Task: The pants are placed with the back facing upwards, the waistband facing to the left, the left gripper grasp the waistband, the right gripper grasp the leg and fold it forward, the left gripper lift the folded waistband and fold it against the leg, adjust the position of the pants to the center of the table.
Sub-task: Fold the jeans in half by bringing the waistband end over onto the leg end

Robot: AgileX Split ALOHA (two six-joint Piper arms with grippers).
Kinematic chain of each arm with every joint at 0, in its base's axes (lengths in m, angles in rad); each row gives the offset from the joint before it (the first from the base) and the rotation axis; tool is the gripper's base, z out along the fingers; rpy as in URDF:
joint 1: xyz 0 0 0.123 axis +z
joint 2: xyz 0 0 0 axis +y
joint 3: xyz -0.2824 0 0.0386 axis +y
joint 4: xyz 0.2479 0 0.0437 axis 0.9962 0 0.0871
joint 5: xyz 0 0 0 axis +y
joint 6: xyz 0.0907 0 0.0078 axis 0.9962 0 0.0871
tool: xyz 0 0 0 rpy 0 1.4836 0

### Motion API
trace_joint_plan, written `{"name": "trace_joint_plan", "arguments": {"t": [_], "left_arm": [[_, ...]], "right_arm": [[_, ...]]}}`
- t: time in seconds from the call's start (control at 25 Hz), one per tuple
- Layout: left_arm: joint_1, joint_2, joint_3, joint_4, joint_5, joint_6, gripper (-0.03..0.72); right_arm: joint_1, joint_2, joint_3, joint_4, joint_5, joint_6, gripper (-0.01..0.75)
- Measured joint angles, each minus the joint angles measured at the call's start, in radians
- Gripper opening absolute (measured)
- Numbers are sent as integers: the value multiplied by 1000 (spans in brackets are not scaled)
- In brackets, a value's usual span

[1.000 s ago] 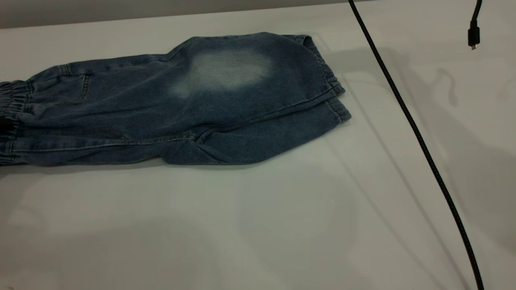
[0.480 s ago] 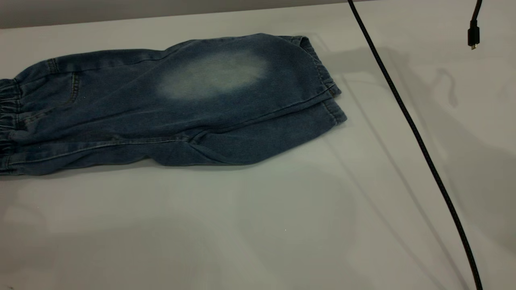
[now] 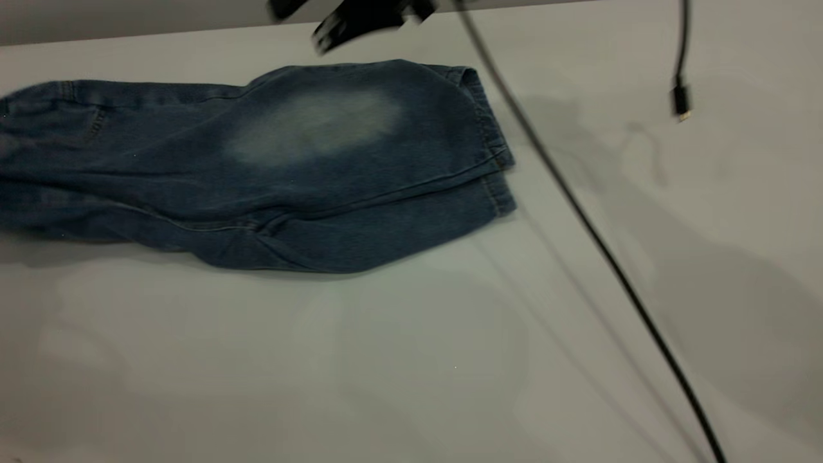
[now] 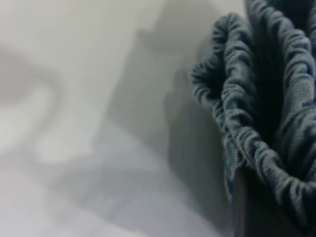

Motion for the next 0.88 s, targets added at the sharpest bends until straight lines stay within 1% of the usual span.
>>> {"name": "trace_joint_plan", "arguments": {"t": [0.24, 0.48, 0.6, 0.76, 0.88], "left_arm": [[0, -87, 49, -1, 15, -4, 180], [0, -164, 116, -2, 64, -3, 180], [0, -220, 131, 2, 82, -3, 180], [-1, -304, 131, 1, 155, -29, 180], [-30, -378, 132, 14, 178, -60, 180]], "right_arm": [[102, 36, 0, 13, -96, -2, 381], [192, 67, 0, 11, -176, -4, 381], [218, 83, 0, 10, -188, -4, 381], [230, 88, 0, 14, -235, -4, 381], [231, 88, 0, 21, -257, -4, 381]]}}
